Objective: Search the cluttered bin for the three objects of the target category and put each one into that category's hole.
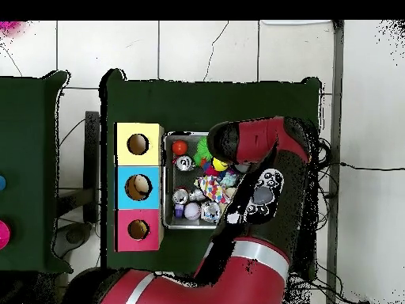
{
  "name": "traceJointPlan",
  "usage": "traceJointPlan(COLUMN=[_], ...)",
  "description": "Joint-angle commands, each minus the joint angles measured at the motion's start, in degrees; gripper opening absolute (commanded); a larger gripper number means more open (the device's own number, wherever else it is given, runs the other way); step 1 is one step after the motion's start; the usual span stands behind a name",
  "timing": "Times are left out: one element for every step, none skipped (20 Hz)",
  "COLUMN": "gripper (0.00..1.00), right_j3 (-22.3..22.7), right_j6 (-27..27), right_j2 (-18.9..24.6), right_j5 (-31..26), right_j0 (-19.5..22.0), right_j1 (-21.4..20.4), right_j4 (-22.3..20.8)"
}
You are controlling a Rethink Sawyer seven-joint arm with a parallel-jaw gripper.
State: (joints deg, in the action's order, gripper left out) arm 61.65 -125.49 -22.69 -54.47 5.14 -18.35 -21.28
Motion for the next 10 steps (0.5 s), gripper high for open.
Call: traceJointPlan(gripper=[0.0,0.0,0.0,0.0,0.0,0.0,0.0,0.0,0.0,0.0], right_j3=[5.42,6.16,6.53,7.21,7.54,8.31,8.66,9.23,9.36,9.96], right_j6=[-4.03,-4.79,-4.92,-5.23,-5.4,-5.87,-5.96,-6.17,-6.19,-6.24], right_j2=[6.33,7.24,7.65,8.65,9.03,9.92,10.15,10.79,10.88,11.53], right_j5=[-4.9,-4.14,-4.1,-3.73,-3.63,-2.8,-2.31,-1.61,-1.14,-0.39], right_j0=[1.18,1.45,1.61,2.04,2.22,2.62,2.72,3.03,3.09,3.45], right_j1=[-1.08,-1.37,-1.45,-1.59,-1.6,-1.7,-1.68,-1.72,-1.62,-1.74], right_j4=[5.69,7.14,8.06,9.65,10.63,12.26,13.06,14.38,15.01,16.21])
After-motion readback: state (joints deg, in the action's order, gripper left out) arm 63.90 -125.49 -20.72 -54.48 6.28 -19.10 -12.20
